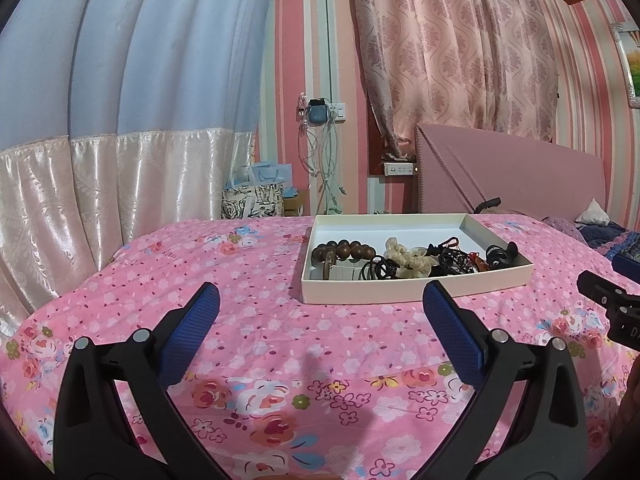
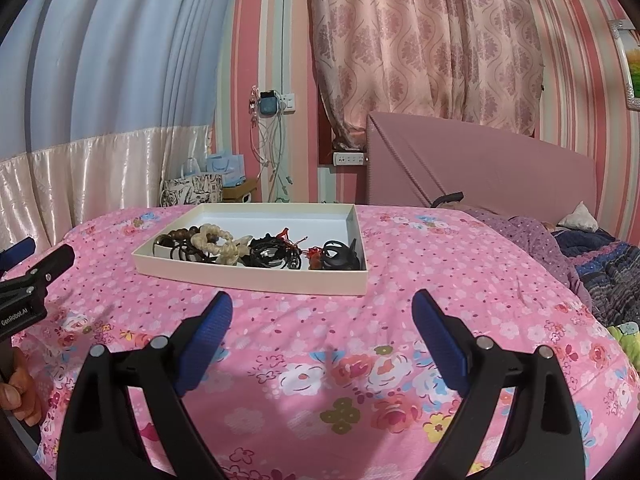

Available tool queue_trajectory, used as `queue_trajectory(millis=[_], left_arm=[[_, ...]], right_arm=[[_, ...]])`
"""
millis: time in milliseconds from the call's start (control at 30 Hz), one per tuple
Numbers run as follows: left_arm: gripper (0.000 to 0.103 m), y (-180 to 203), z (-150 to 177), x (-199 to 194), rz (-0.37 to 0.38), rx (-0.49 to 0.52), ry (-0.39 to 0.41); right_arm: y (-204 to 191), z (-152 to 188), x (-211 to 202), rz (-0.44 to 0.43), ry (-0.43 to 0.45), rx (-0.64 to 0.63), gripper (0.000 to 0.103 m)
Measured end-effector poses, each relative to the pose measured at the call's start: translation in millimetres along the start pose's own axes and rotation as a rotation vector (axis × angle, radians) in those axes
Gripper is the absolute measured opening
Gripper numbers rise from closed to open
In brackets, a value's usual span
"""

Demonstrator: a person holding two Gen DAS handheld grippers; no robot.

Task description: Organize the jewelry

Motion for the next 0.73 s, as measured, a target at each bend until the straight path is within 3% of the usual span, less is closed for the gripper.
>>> queue_trajectory(millis=[733], left_arm=[[0.100, 3.4, -0.8, -1.1, 0.004, -0.004, 0.008]], right_arm=[[-0.6, -1.0, -2.5, 0.000, 0.009, 0.002, 0.091]])
Point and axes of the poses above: each gripper's, at about its wrist camera, not at the fingertips, and x roughly the way its jaws point, y to its right, z to its underside, the point moved 8 cm from there along x, roughly the way its jaws point, and after that the axes turned 6 degrees about y, right-handed, at the moved point
